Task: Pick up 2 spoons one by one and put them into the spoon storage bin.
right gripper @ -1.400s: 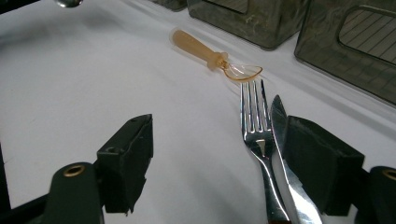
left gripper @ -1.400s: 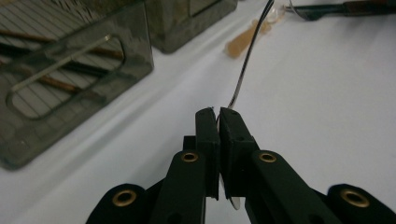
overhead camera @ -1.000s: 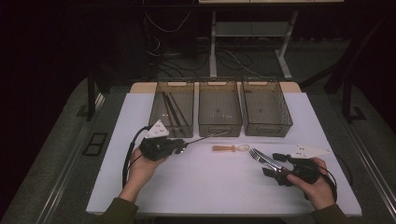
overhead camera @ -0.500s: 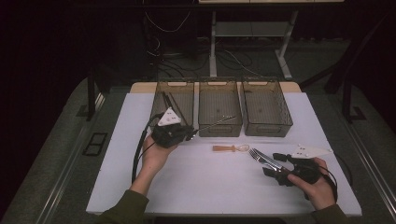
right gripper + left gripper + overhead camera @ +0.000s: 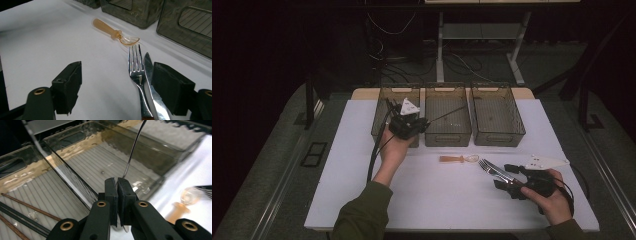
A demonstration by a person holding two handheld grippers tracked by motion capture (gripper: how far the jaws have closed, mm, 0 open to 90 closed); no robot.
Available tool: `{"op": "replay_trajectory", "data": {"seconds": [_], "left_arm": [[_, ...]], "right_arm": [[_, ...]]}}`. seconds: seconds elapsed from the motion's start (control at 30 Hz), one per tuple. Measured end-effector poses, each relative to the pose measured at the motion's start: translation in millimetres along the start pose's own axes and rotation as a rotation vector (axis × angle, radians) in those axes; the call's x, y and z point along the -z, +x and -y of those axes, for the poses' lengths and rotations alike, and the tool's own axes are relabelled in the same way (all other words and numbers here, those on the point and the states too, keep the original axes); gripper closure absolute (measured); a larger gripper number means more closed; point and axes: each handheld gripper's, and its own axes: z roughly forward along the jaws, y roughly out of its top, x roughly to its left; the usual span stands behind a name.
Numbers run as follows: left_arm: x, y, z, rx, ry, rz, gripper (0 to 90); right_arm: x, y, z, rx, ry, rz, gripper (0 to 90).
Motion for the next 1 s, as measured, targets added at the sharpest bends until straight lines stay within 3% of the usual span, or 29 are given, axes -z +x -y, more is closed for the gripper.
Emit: {"op": "replay_trajectory", "data": {"seconds": [0.23,0.4,0.77,1.0], "left_arm": [[-28.6,1.9,-8.8,0.038,0.038,-0.054,86.5],[-42.1,5.5,-11.0,0.074,0.069,-0.068,86.5],[-54.0,6.6,-13.3,0.080,0.116,-0.083,85.9],[-53.0,3.6,-15.1,0.061,0.087,-0.083,69.2]], "right_arm": [[0.3,0.4,-0.2,0.001,-0.002,-0.004,25.3],[1.1,0.1,-0.3,0.002,-0.006,-0.007,25.2],[1.4,0.8,-0.7,0.003,-0.006,-0.010,25.3],[1.5,1.0,-0.7,0.004,-0.009,-0.009,25.3]]}}
